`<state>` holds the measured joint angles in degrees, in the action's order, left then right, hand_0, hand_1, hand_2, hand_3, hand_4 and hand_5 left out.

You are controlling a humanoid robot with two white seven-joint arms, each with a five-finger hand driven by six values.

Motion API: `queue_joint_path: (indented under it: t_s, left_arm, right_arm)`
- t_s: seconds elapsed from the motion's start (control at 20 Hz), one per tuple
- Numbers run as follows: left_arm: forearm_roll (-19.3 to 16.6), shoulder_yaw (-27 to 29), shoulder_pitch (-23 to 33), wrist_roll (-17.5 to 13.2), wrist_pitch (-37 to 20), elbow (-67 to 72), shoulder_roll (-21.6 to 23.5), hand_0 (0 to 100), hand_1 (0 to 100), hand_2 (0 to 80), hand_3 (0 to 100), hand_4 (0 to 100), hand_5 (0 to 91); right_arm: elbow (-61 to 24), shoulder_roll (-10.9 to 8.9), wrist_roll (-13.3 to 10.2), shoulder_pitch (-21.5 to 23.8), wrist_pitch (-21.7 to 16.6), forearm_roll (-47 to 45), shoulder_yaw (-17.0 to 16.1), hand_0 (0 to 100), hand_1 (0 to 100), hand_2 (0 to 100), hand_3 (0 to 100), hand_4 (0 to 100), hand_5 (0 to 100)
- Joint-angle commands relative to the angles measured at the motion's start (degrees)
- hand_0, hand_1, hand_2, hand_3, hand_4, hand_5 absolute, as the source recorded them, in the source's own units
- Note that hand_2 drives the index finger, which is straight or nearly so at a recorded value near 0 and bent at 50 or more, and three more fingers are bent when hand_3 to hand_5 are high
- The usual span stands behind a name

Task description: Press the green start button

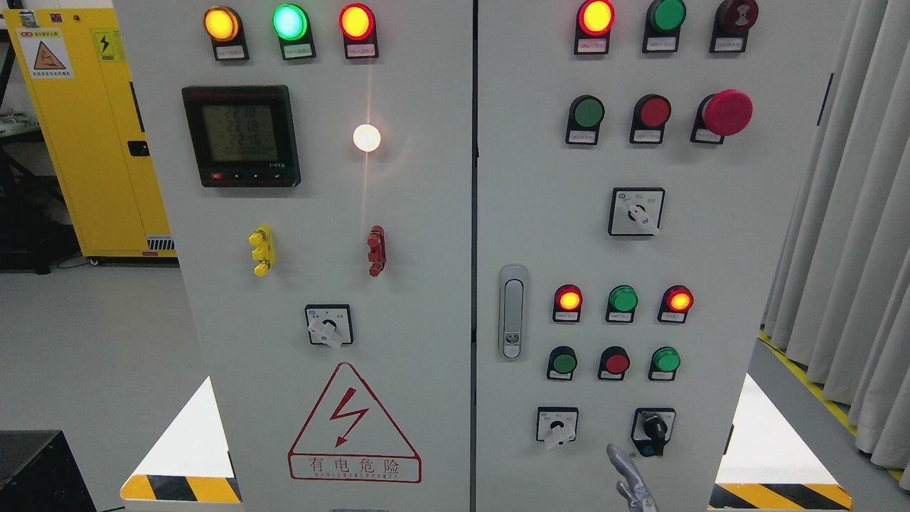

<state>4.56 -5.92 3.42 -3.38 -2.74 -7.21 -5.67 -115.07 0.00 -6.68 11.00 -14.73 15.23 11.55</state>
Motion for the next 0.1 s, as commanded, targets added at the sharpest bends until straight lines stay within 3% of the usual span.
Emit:
queue_joint_path:
  t_s: [0.0,0.05]
  left_arm:
    - [0.01,0.03,0.00,-0.05,0.01,0.00,-0.05,12,56,0.0,0,0,0.0]
    - [0.01,0.03,0.00,-0.05,0.01,0.00,0.04,12,56,0.0,0,0,0.0]
  right_arm:
    - [-1.12,1.67,0.27,0.78,-0.04,-0.11,1.02,65,71,0,0,0,0]
    - [-1.12,1.67,0.27,0.78,-0.04,-0.11,1.02,64,71,0,0,0,0]
